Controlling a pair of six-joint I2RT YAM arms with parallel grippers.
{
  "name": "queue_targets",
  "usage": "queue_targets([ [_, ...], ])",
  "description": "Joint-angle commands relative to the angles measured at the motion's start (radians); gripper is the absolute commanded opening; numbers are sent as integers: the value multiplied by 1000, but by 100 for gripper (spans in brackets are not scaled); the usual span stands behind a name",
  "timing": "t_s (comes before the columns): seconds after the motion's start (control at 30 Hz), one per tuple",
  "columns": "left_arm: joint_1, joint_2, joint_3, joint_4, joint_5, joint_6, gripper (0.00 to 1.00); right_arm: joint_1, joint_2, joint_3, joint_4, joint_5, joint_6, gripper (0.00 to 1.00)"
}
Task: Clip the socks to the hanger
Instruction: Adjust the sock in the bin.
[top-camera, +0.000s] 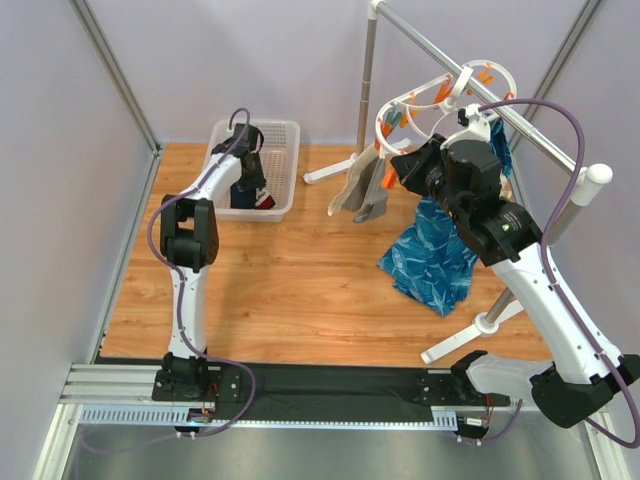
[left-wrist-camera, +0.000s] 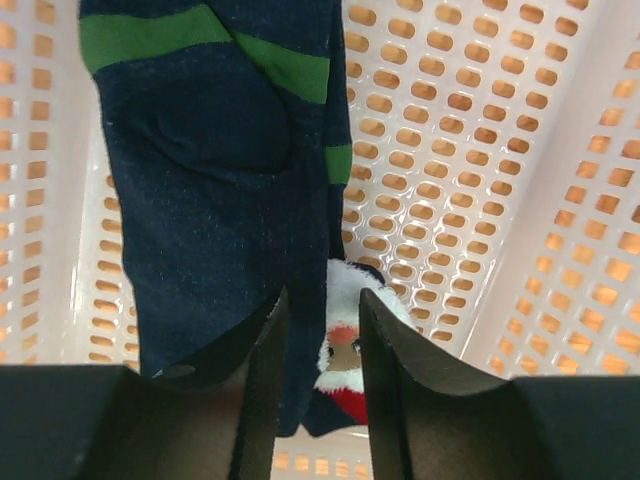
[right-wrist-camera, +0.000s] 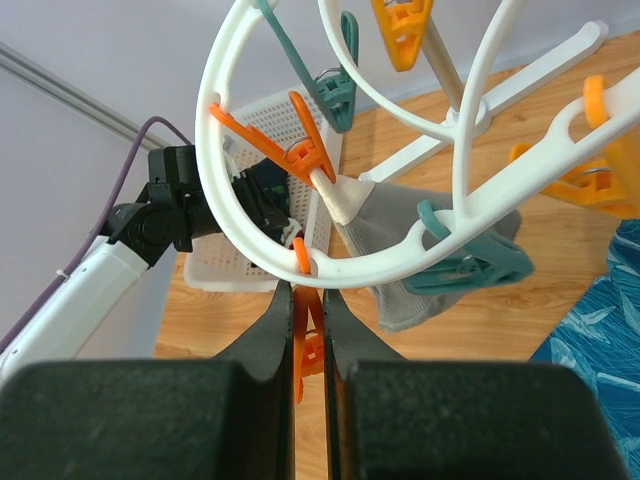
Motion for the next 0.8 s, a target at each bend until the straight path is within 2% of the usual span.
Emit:
queue_targets([
  [0.0,-3,30,43,1,33,9,40,5,-7,-13,-26,-50,1,0],
  [0.03,-3,31,42,1,50,9,40,6,-5,-12,-26,-52,1,0],
  [0.07,-4,25,39,10,58,11,36,5,-4,-12,-24,-53,2,0],
  [0.13,-3,22,30,24,76,15,17,5,-1,-9,-22,-53,4,0],
  [0.17,-4,13,31,22,80,22,0,3,1,-7,-22,-53,5,0],
  [0.3,-21,-70,-60,91,103,39,0,5,5,-10,-19,-61,12,0],
  [0.47,-38,-172,-168,71,150,-38,0,5,7,-7,-15,-64,7,0],
  [0.57,-61,-265,-312,151,81,-26,0,5,2,-10,-15,-72,9,0],
  [0.7,-75,-343,-348,165,20,3,0,3,-1,-23,-13,-84,16,0],
  [0.77,-73,-354,-314,165,14,32,26,5,-2,-24,-15,-86,16,0],
])
